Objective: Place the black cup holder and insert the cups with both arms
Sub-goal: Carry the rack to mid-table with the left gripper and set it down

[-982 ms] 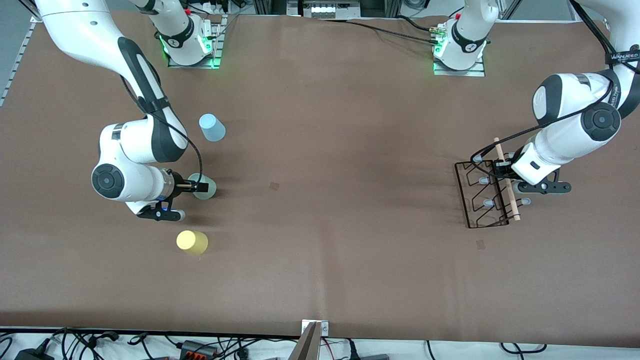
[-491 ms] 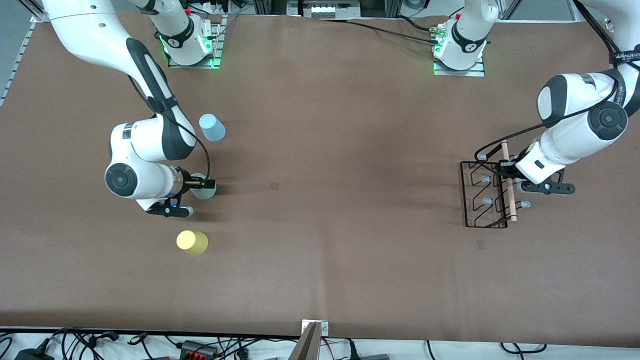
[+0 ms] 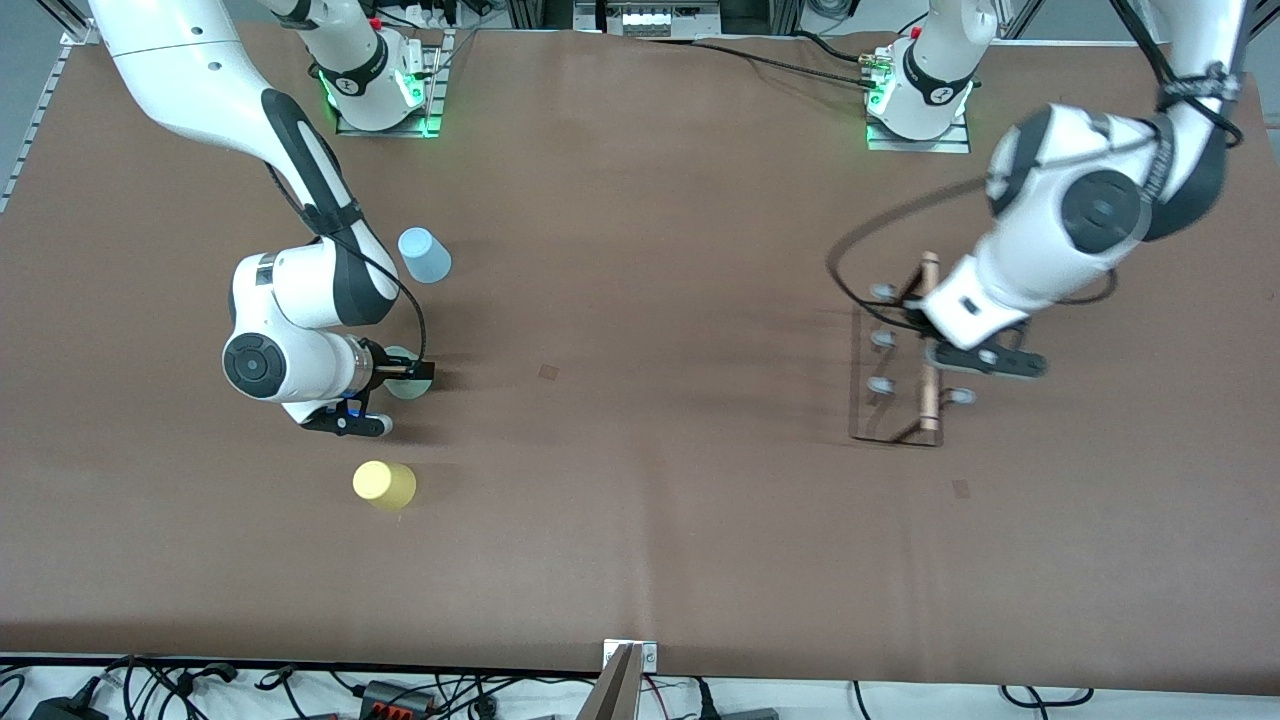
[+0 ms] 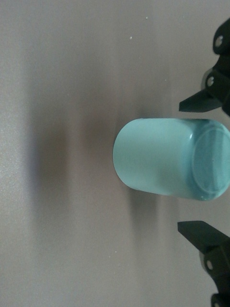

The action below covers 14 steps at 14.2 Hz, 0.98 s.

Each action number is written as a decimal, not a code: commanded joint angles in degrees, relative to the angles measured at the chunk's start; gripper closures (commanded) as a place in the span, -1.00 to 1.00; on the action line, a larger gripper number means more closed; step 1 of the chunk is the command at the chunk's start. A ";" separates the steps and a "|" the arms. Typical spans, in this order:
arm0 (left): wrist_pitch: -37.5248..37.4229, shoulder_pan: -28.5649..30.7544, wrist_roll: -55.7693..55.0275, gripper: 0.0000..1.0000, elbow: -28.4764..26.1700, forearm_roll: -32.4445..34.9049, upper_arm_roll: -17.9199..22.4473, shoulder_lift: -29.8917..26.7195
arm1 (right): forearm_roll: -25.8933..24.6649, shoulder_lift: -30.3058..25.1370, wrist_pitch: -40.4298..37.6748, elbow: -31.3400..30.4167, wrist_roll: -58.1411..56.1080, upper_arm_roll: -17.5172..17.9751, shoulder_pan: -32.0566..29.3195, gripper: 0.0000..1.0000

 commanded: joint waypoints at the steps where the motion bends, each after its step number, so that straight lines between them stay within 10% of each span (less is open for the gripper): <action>1: -5.15 -2.64 -10.54 0.98 11.14 0.86 -5.94 5.99 | 0.73 -0.56 0.05 0.00 0.28 0.01 0.07 -0.06; 5: -5.24 -15.20 -21.93 0.98 22.22 2.70 -5.52 16.71 | 0.46 -2.32 -5.20 4.90 -1.04 -0.26 -0.10 0.50; 9: -4.45 -22.34 -29.56 0.98 32.68 7.72 -5.34 26.82 | 0.81 -2.50 -21.29 18.35 -0.52 -0.43 -0.98 0.49; 14: -4.01 -26.92 -32.91 0.98 37.62 7.72 -4.37 30.79 | 0.81 -2.59 -21.84 19.08 -0.60 -0.43 -0.98 0.49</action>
